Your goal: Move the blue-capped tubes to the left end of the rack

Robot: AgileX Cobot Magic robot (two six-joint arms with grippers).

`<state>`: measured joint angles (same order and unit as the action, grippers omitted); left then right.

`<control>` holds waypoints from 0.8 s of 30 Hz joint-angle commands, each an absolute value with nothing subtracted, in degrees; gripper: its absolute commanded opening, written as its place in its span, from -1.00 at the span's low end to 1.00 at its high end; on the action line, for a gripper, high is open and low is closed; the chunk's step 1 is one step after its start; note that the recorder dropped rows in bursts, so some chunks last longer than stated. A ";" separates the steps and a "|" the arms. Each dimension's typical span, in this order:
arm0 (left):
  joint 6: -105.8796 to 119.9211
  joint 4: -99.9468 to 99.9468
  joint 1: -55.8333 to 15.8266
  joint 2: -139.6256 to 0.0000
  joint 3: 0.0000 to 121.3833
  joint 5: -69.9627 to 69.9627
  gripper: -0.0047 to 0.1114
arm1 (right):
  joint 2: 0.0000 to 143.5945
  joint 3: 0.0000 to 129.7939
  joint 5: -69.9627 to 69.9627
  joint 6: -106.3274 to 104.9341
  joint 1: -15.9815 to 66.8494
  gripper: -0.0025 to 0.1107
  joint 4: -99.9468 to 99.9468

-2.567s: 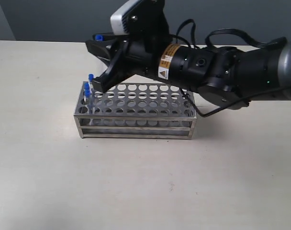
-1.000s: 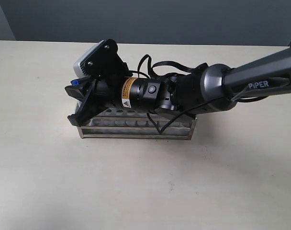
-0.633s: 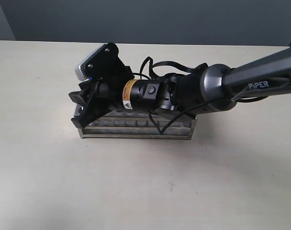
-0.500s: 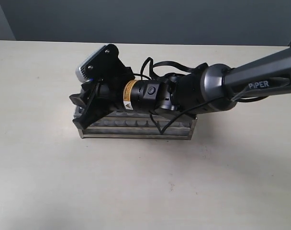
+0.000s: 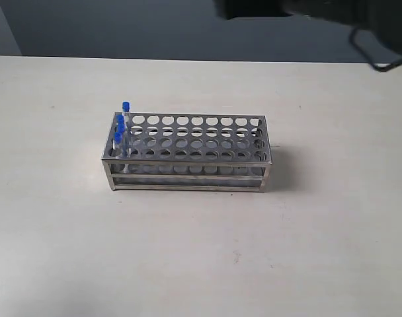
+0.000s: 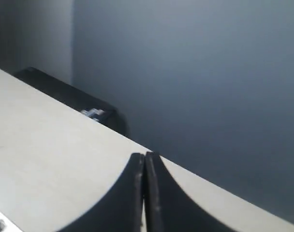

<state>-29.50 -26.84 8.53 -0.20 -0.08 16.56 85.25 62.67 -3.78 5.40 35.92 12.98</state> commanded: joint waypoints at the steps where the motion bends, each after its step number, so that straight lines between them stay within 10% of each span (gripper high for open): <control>1: -29.59 -26.78 8.38 0.00 0.00 16.69 -0.90 | 70.71 50.70 -0.82 4.46 22.97 -0.96 11.95; 10: -29.59 -26.78 8.38 0.00 0.00 16.69 -0.90 | 35.91 26.58 11.37 6.50 13.77 -0.96 4.20; 24: -29.59 -26.77 8.38 0.00 0.00 16.68 -0.90 | 22.58 25.39 21.20 5.79 13.77 -0.96 2.22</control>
